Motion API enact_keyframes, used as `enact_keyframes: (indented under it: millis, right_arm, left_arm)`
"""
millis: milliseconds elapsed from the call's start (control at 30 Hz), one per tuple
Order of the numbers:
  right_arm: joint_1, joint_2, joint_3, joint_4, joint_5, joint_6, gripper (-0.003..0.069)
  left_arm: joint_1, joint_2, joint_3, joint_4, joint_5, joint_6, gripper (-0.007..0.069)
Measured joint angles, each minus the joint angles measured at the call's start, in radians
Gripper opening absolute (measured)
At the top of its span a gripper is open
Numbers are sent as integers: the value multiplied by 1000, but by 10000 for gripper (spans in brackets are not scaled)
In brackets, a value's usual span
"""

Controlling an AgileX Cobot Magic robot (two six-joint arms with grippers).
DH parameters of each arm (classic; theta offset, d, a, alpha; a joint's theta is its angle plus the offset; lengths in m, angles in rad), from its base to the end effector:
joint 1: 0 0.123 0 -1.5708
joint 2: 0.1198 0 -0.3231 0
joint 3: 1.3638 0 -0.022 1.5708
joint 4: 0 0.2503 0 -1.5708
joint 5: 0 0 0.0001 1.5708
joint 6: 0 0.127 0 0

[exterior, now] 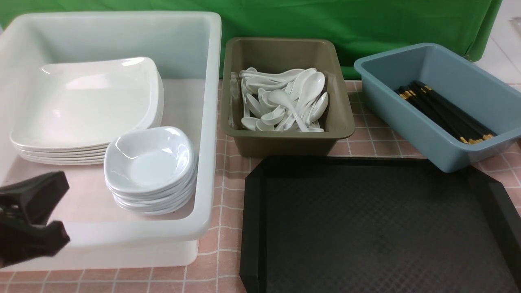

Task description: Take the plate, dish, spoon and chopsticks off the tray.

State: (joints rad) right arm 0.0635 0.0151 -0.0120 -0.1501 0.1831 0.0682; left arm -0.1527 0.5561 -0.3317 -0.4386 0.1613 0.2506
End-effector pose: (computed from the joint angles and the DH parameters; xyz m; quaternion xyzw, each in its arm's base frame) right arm 0.0539 -0.0001 0.1970 -0.0437 0.7392 -0.0154 0.6718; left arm 0.1178 -0.0269 0.2772 0.0084 0.7997 -0.1271 0.5868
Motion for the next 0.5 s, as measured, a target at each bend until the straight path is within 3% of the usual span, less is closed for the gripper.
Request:
enact_keyframes:
  millis: [300,500]
  right_arm:
    - [0,0,0,-1,0,1,239]
    - [0,0,0,-1,0,2,239]
  left_arm:
    - [0,-1,61,239,-6,0,-3]
    - [0,-1,65,275,-7,-3,-2]
